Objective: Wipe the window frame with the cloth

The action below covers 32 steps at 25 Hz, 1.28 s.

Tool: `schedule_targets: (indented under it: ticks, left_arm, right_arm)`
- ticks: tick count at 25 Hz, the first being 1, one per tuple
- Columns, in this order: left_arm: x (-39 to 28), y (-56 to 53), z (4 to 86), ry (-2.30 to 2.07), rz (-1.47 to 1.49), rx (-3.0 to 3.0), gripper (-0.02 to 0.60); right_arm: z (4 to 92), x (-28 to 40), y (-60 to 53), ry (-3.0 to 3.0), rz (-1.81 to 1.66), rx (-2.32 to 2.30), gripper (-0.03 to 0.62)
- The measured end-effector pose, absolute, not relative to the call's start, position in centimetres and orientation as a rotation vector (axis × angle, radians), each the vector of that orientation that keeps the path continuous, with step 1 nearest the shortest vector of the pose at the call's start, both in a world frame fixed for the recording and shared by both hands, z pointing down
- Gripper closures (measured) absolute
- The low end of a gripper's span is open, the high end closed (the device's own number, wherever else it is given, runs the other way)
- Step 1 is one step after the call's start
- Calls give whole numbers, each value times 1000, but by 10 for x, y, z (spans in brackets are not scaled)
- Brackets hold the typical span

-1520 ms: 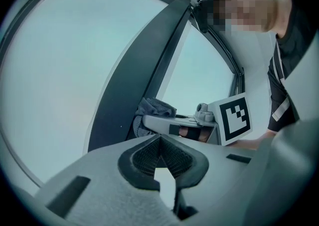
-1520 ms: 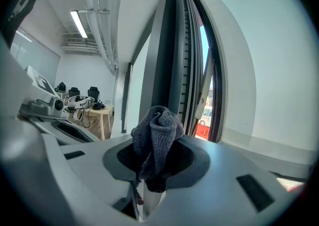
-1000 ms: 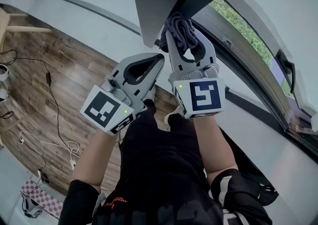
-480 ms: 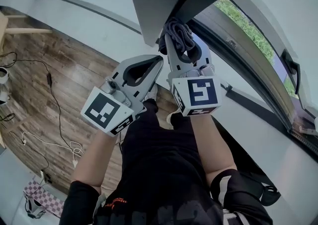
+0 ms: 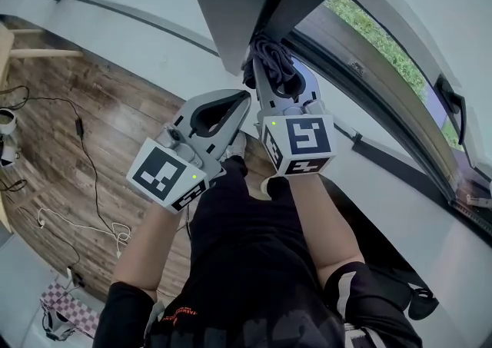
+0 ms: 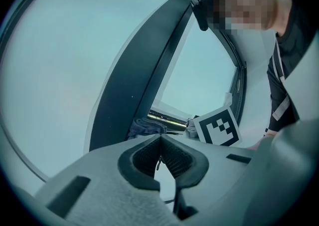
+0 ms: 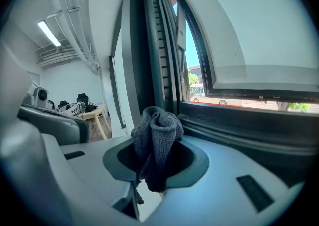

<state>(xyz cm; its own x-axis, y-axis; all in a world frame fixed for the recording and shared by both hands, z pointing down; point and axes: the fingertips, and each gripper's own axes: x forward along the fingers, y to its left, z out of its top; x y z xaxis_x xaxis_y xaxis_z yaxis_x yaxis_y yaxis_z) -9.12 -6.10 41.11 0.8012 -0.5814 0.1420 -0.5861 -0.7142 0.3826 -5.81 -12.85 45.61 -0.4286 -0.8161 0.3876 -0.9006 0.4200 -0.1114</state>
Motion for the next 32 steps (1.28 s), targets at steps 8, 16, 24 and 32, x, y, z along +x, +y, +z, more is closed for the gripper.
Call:
schedule_targets:
  ticks: [8, 16, 24, 32]
  left_arm:
    - [-74, -56, 406, -837, 51, 2600, 563]
    - [-51, -48, 398, -808, 80, 2626, 563]
    - [-27, -35, 393, -772, 103, 2645, 563]
    - [-8, -18, 388, -749, 127, 2658, 563]
  right_arm:
    - [465, -33, -122, -2367, 521, 1551, 491]
    - [465, -10, -110, -2358, 542, 1581, 491]
    - [464, 18, -94, -2339, 555, 1617, 491]
    - [462, 41, -80, -2327, 572, 1650, 491]
